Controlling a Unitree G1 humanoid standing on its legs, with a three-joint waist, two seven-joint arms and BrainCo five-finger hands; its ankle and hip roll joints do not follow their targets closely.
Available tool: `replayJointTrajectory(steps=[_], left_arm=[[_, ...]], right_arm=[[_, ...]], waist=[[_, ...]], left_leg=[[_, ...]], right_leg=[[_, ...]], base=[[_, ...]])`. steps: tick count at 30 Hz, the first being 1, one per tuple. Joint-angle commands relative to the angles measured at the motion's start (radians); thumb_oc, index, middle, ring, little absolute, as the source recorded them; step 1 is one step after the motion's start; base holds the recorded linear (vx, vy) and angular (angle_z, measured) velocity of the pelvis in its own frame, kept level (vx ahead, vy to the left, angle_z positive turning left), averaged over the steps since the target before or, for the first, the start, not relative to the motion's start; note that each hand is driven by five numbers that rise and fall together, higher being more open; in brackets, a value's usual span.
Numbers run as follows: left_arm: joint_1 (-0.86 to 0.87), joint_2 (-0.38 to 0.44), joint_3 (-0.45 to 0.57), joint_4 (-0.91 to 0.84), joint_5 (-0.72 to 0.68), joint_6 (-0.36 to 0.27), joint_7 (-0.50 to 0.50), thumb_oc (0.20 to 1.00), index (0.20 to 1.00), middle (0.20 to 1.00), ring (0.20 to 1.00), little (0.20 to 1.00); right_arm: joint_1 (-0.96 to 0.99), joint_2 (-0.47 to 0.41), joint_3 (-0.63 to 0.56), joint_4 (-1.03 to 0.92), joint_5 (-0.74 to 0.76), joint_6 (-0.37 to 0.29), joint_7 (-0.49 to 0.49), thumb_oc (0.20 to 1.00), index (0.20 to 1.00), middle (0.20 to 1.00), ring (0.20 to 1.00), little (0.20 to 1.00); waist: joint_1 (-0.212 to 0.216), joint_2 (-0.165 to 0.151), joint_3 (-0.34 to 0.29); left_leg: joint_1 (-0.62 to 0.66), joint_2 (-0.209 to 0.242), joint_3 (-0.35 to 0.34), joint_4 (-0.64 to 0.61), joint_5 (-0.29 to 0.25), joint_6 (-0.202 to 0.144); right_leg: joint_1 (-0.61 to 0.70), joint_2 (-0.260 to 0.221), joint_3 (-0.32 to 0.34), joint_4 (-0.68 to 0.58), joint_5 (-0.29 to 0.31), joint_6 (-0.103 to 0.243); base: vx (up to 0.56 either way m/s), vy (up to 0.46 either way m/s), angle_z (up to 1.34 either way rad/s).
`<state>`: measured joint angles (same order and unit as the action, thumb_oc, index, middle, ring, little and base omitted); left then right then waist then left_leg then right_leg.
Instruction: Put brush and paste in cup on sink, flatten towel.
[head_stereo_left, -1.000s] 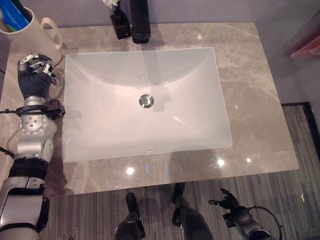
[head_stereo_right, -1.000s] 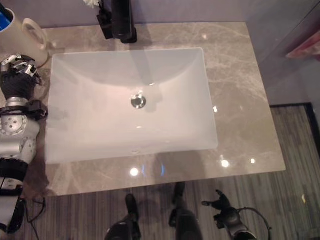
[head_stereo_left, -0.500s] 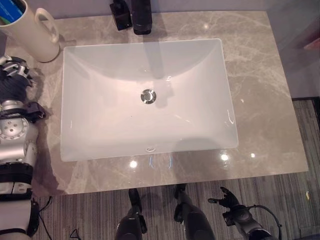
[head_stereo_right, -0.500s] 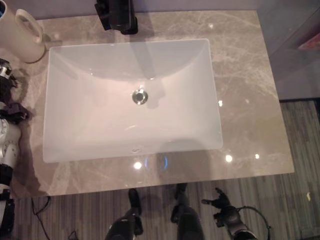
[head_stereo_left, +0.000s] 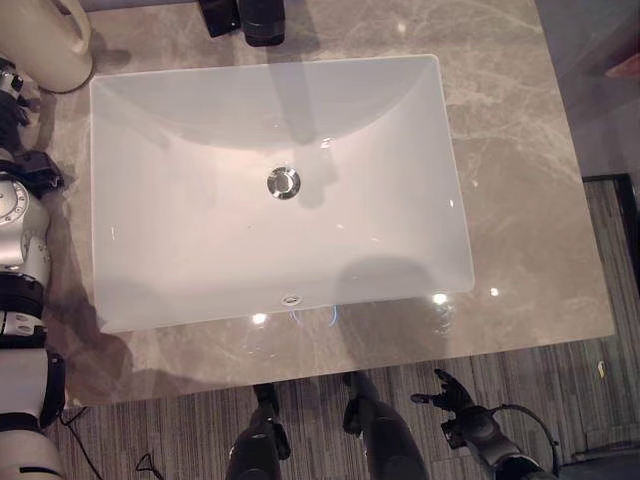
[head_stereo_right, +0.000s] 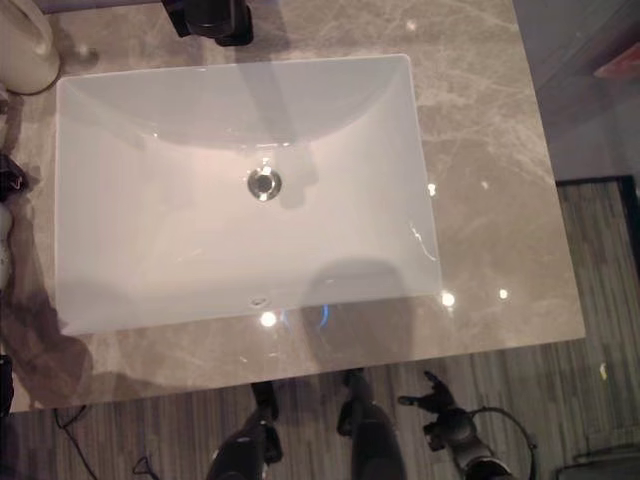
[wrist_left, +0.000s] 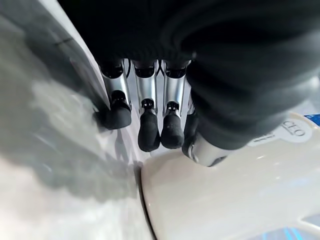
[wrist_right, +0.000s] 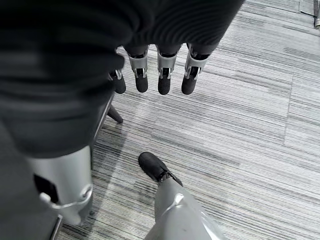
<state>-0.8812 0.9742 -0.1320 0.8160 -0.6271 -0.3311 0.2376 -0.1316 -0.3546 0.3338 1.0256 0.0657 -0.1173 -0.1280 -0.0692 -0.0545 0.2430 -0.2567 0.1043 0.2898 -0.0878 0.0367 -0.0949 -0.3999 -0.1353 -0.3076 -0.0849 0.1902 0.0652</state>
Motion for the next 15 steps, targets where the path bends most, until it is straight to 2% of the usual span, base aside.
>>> replayJointTrajectory(steps=[1,15], left_arm=[[-0.057,-0.010,-0.036,0.024,0.002,-0.036,0.018,0.200,0.200,0.200,0.200,0.200],[-0.153,-0.030,-0.074,0.094,0.024,-0.034,0.044,0.200,0.200,0.200,0.200,0.200]], right_arm=[[0.000,-0.028,-0.012,0.004,0.039,-0.022,-0.004,1.000,1.000,1.000,1.000,1.000],[0.023,-0.043,-0.004,-0.047,0.038,-0.032,0.002,1.000,1.000,1.000,1.000,1.000]], waist=[[0.003,0.012,-0.020],[-0.020,0.012,-0.016]], left_leg=[[-0.028,-0.004,-0.070,0.001,0.059,0.000],[-0.051,0.000,-0.047,0.001,0.065,-0.004]], right_leg=[[0.084,-0.045,0.039,-0.002,0.008,0.143],[0.046,-0.045,0.062,-0.002,0.023,0.147]], base=[[0.00,0.000,0.00],[-0.01,0.003,-0.06]])
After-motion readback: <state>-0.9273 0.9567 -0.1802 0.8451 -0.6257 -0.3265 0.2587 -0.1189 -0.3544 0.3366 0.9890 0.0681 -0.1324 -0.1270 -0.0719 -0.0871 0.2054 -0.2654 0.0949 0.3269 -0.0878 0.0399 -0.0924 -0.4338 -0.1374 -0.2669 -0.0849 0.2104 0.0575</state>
